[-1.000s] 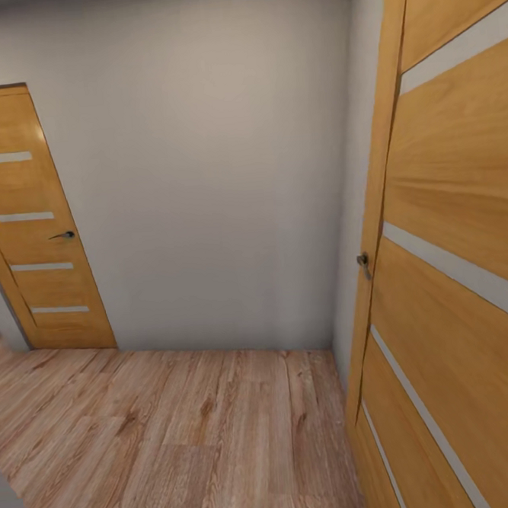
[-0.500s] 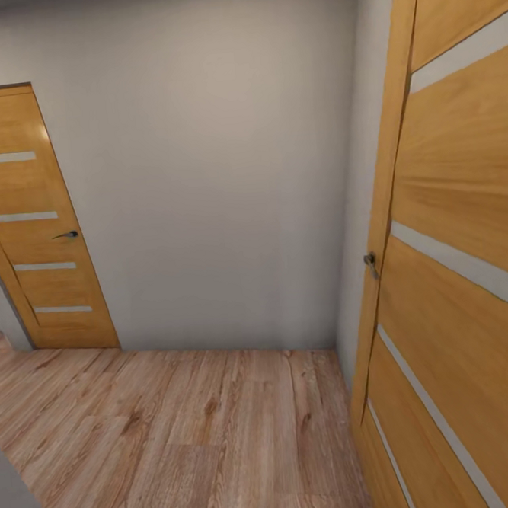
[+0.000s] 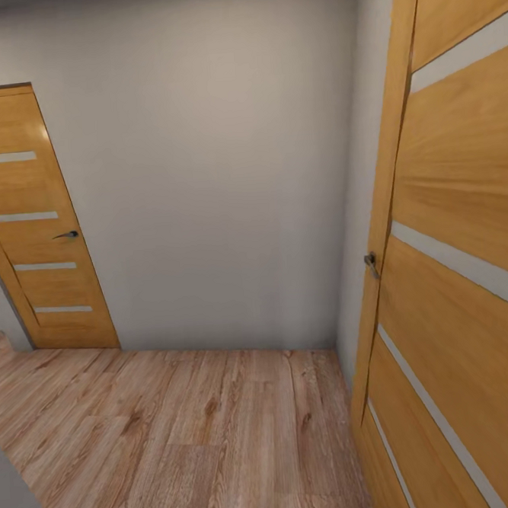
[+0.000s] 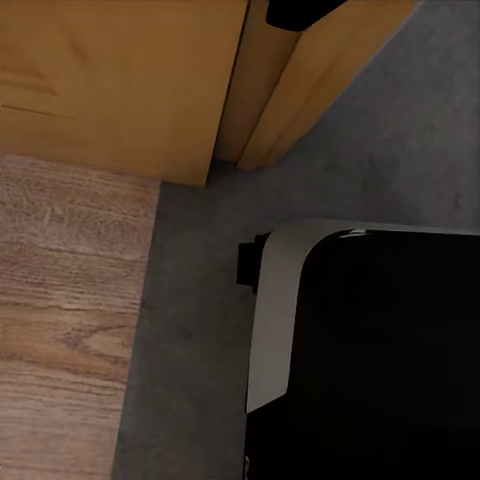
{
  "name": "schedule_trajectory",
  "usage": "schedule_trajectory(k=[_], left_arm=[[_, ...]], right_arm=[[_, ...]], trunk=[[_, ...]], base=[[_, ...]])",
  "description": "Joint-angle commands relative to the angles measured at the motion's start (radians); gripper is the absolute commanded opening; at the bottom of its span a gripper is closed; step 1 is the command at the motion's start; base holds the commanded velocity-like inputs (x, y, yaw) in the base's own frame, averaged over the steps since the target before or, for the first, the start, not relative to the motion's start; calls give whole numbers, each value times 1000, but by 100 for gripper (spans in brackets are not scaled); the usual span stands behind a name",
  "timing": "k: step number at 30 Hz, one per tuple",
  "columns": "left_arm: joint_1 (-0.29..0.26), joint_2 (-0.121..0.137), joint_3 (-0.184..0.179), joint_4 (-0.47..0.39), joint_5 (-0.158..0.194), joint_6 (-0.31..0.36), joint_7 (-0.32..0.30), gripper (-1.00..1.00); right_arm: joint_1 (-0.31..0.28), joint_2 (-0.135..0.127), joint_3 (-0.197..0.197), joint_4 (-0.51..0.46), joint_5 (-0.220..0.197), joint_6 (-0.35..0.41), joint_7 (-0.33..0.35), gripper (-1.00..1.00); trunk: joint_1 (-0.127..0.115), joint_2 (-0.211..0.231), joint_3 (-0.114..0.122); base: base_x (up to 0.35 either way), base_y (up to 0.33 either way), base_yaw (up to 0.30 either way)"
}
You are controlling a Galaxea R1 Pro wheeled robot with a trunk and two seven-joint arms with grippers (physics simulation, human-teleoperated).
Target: Move the two storage containers from the living room to the garage. In the garage, place one container on the floor and stack the other container on top of it (either order is fine).
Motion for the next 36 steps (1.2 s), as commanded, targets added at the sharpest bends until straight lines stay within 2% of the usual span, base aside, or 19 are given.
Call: schedule_trajectory(k=[1,14,36], left_arm=[[-1,0,-1,1,4,-3,2,100],[-1,1,-1,1,7,-3,2,100],[-1,3,-1,1,9,-3,2,100]], right_arm=[[-1,0,9,3,-9,-7,-1,100],[-1,-1,9,3,-9,-9,-1,100],[-1,-1,9,3,-9,-9,-1,100]], trunk=[[0,-1,-1],[0,-1,-1],[0,-1,-1]], base=[[0,0,0],[17,0,0],[308,0,0]])
